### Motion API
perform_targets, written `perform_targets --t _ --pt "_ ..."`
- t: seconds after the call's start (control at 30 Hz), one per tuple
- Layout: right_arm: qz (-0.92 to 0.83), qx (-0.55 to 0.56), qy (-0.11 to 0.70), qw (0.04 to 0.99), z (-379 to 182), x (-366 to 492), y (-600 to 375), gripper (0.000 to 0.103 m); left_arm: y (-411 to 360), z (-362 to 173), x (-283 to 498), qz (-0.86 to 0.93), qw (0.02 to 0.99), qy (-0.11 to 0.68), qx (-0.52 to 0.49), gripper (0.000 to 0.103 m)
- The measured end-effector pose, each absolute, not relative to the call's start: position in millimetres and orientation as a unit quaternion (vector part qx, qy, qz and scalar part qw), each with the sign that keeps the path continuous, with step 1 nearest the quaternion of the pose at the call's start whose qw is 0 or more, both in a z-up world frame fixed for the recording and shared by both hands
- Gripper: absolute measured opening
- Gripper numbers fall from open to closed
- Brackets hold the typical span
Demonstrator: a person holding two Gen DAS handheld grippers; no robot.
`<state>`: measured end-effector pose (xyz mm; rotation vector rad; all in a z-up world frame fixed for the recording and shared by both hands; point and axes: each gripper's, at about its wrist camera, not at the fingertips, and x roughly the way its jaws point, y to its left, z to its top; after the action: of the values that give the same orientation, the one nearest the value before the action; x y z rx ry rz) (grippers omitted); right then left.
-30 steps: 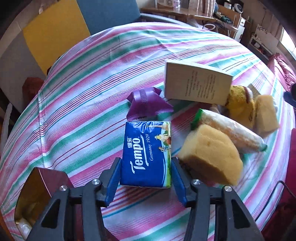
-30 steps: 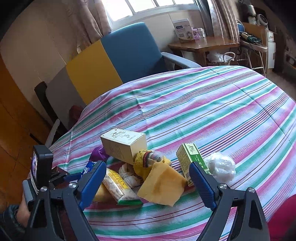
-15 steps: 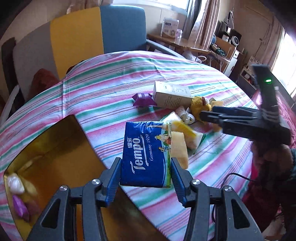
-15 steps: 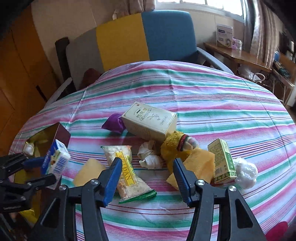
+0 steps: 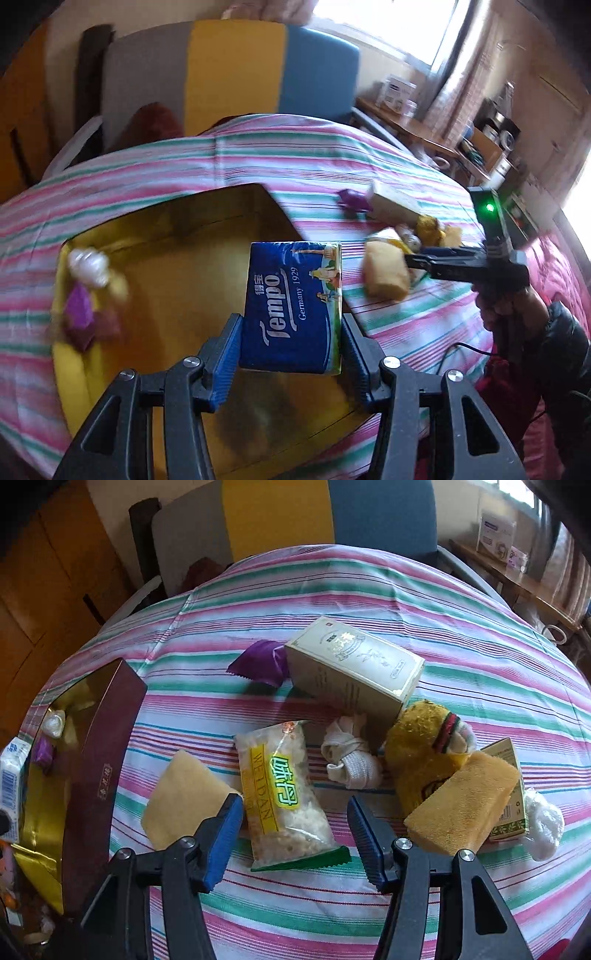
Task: Organize objects
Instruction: 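Place the Tempo pack in the tray with the left tool while the right grasps the WEIDAN bag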
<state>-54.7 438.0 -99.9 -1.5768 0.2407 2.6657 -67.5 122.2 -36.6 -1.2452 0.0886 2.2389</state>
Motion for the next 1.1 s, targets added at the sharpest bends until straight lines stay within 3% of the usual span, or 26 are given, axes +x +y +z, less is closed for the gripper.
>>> perform_targets --t 0.2,0.4,0.73,1.1 --pt "0.841 -0.541 0.022 0.023 -121 -66 423 0.050 42 -55 -84 0.846 0.174 -0.029 -0.503 0.052" --pt "0.843 -0.538 0.005 0.022 -124 -68 419 0.047 14 -79 -99 0.844 0.110 -0.016 -0.525 0.052" --pt "0.842 -0.539 0.004 0.023 -123 -66 421 0.047 15 -105 -126 0.836 0.068 0.018 -0.544 0.052" --pt "0.846 -0.532 0.006 0.035 -121 -63 426 0.046 7 -73 -96 0.869 0.059 0.025 -0.490 0.053"
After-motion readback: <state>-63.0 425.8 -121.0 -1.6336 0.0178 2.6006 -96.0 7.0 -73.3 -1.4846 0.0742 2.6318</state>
